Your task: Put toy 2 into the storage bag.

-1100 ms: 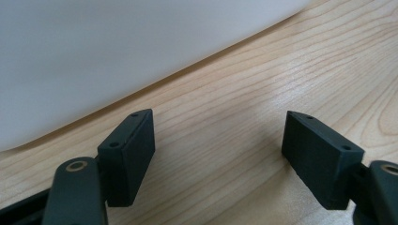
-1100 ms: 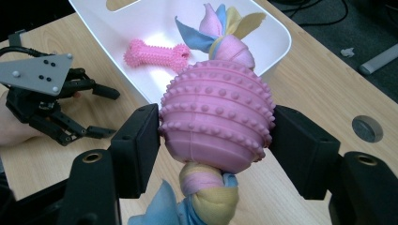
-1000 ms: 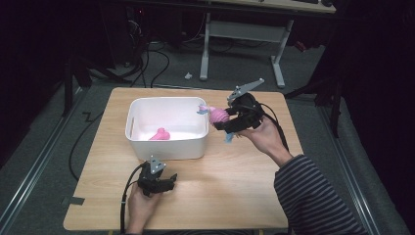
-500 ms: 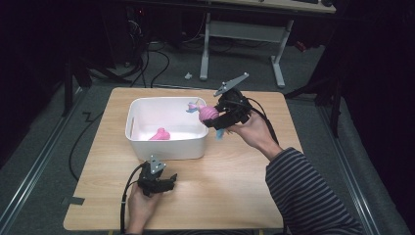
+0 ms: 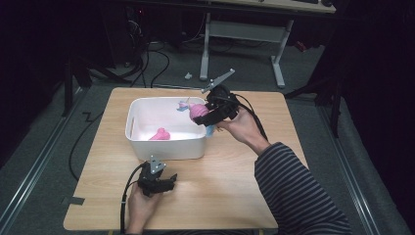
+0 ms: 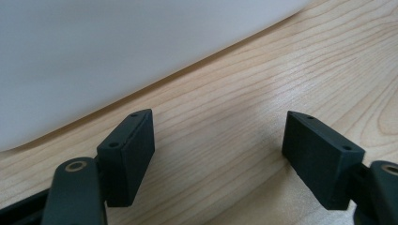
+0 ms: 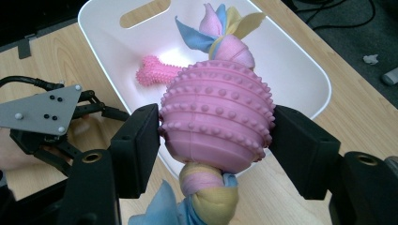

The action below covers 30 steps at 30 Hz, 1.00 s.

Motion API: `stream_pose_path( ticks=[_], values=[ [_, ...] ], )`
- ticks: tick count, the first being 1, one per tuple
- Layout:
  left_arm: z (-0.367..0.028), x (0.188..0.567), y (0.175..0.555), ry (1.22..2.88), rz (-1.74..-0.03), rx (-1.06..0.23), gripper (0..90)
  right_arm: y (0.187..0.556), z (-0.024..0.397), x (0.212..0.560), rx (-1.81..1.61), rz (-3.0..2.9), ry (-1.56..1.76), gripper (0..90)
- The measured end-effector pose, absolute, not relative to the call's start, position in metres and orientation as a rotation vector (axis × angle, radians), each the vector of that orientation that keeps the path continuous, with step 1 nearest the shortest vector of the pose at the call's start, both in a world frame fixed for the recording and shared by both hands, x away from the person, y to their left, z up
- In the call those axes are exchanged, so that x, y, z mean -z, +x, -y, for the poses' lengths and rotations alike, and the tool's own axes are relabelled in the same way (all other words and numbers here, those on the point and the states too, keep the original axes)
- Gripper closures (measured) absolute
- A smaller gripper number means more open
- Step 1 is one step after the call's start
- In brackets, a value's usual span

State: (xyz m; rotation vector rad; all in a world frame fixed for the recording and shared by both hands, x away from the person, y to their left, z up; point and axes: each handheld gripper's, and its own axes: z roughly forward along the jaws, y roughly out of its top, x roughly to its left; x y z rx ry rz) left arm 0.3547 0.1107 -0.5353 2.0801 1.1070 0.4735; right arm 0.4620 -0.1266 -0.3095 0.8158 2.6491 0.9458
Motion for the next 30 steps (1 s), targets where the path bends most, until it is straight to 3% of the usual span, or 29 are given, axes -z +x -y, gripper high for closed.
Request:
stream_pose_path(
  ticks=[30],
  values=[
    [-0.111,0.535,0.355,2.084,-1.103,-0.476,25.6,0.476,0.076,0.351,-0.783,-2.822,0.803,34.5]
  ],
)
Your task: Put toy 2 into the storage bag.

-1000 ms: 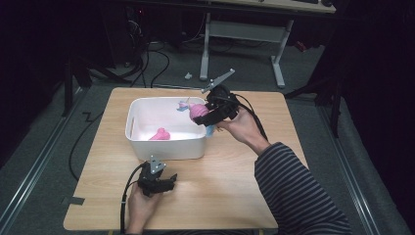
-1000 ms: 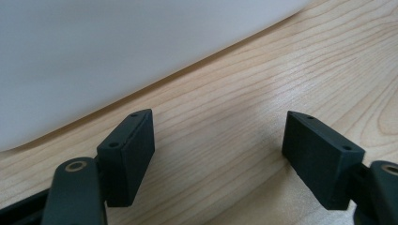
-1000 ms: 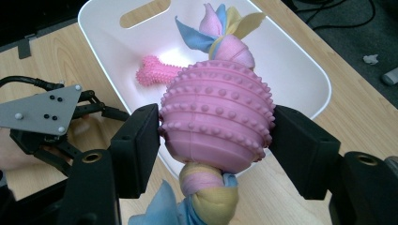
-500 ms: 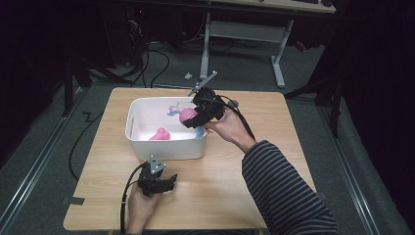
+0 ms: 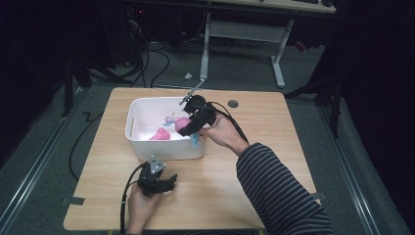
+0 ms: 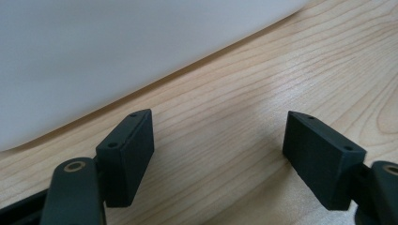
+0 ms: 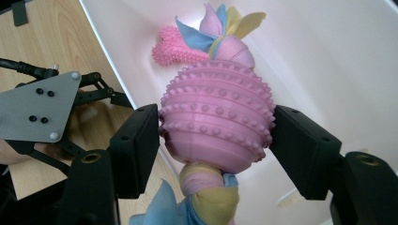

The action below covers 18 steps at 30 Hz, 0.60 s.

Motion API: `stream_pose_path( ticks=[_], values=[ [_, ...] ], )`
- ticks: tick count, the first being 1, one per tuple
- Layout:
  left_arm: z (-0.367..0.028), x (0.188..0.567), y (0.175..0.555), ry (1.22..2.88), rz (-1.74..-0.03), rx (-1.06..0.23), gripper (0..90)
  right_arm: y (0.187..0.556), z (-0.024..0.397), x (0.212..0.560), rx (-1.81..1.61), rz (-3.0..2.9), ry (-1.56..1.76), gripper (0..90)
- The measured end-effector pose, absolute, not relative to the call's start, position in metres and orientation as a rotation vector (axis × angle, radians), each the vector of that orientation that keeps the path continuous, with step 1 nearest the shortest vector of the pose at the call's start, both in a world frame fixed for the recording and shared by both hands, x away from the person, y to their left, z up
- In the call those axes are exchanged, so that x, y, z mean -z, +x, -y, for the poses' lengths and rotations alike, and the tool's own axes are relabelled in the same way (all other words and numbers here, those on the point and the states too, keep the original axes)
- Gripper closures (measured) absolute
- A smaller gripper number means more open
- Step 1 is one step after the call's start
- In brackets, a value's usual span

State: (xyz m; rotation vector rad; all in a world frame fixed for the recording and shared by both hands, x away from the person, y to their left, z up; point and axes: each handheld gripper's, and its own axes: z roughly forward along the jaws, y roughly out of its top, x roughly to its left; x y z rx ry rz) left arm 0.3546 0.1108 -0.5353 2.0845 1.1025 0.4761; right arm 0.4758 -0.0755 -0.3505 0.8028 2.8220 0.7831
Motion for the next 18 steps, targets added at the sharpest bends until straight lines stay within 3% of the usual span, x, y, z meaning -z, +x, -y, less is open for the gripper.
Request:
stream_pose_path(
  ticks=[18],
  values=[
    [-0.1107,0.5354,0.3545,2.081,-1.104,-0.476,25.4,0.4703,0.0834,0.3439,-0.832,-2.803,0.78,32.4]
  ],
)
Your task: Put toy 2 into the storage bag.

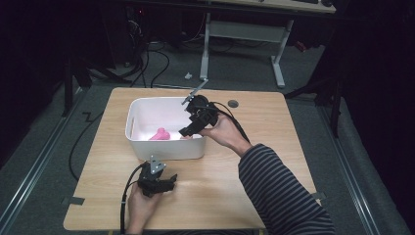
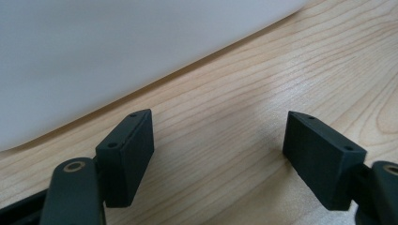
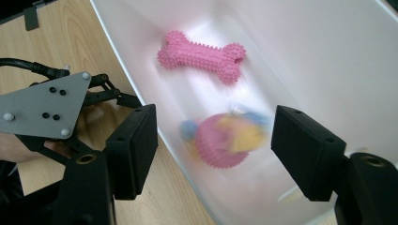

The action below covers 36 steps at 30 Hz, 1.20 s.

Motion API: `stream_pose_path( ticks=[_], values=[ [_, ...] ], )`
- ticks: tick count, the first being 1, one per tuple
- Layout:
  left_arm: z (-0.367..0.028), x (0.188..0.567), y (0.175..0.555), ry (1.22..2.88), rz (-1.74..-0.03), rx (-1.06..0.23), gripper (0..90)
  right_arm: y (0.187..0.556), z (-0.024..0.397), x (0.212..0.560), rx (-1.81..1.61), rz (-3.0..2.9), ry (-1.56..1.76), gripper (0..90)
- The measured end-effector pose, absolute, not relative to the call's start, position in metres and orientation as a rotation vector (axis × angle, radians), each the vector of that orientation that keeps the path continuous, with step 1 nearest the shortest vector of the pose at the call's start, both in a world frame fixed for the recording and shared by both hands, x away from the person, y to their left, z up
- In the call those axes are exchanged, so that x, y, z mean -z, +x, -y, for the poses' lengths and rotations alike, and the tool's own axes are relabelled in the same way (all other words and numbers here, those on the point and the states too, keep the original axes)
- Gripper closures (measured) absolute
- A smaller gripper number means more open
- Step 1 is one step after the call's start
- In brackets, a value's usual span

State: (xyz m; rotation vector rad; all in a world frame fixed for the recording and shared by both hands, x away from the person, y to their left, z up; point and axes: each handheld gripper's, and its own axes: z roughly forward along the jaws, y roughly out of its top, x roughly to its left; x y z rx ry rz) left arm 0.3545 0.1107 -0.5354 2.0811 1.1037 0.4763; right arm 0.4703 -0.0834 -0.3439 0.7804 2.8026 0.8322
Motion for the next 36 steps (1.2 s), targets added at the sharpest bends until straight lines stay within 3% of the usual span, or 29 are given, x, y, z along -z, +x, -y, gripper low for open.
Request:
stream_pose_path(
  ticks=[13,25,30,36],
  values=[
    [-0.111,0.535,0.354,2.082,-1.103,-0.475,25.2,0.441,0.146,0.32,-1.024,-2.606,0.842,36.2],
    [-0.11,0.535,0.354,2.081,-1.104,-0.474,25.2,0.418,0.201,0.318,-1.094,-2.493,0.938,37.3],
    [-0.11,0.535,0.354,2.08,-1.104,-0.475,25.2,0.399,0.227,0.342,-1.107,-2.441,1.015,37.4],
    [-0.11,0.535,0.354,2.081,-1.103,-0.475,25.2,0.373,0.27,0.429,-1.033,-2.37,1.191,37.3]
  ],
)
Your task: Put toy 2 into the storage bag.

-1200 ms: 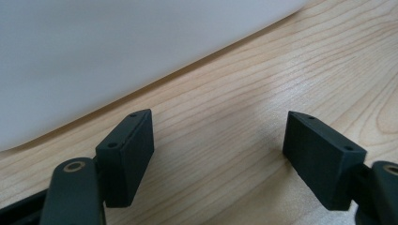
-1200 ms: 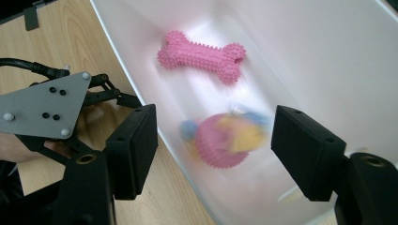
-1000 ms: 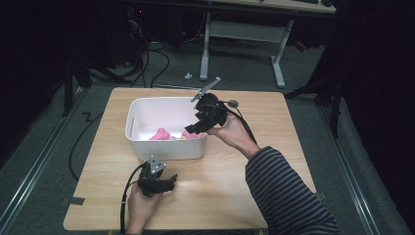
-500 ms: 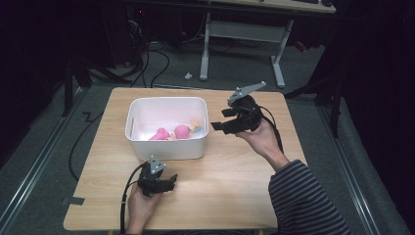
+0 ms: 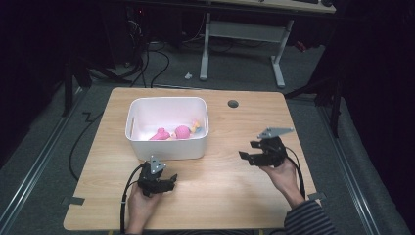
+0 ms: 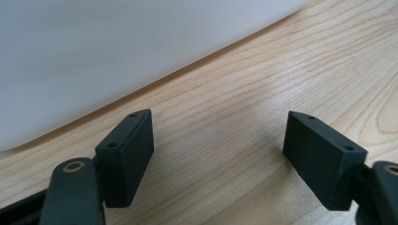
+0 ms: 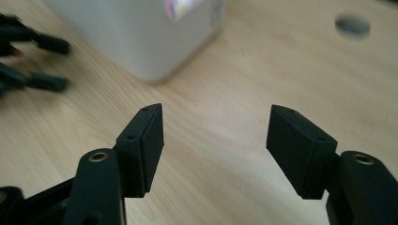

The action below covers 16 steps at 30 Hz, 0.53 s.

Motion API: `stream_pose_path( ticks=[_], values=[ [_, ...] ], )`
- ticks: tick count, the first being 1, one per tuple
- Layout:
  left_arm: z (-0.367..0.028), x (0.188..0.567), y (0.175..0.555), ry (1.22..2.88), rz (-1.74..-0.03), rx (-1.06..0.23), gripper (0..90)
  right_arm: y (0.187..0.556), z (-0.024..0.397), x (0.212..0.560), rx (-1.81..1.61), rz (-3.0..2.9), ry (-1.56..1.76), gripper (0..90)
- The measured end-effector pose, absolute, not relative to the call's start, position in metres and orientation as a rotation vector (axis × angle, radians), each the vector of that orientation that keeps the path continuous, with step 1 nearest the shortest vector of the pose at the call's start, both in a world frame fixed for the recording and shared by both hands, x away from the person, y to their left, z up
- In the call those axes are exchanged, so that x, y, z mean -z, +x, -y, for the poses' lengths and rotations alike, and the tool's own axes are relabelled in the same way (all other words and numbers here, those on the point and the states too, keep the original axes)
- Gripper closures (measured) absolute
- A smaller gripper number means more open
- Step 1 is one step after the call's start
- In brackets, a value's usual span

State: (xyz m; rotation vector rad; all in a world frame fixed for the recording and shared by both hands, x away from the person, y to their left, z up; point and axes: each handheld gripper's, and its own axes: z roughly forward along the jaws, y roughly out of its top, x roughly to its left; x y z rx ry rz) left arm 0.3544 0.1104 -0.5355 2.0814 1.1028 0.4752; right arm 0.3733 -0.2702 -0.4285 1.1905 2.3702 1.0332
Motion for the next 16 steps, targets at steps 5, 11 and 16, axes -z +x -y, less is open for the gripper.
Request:
stream_pose_path(
  ticks=[5,11,16],
  values=[
    [-0.11,0.535,0.354,2.082,-1.102,-0.476,25.2,0.359,0.301,0.501,-0.968,-2.226,1.352,36.8],
    [-0.11,0.535,0.354,2.082,-1.103,-0.476,25.3,0.351,0.312,0.53,-0.89,-2.115,1.394,34.1],
    [-0.11,0.536,0.354,2.081,-1.103,-0.476,25.3,0.351,0.311,0.53,-0.884,-2.104,1.411,31.7]
  ],
)
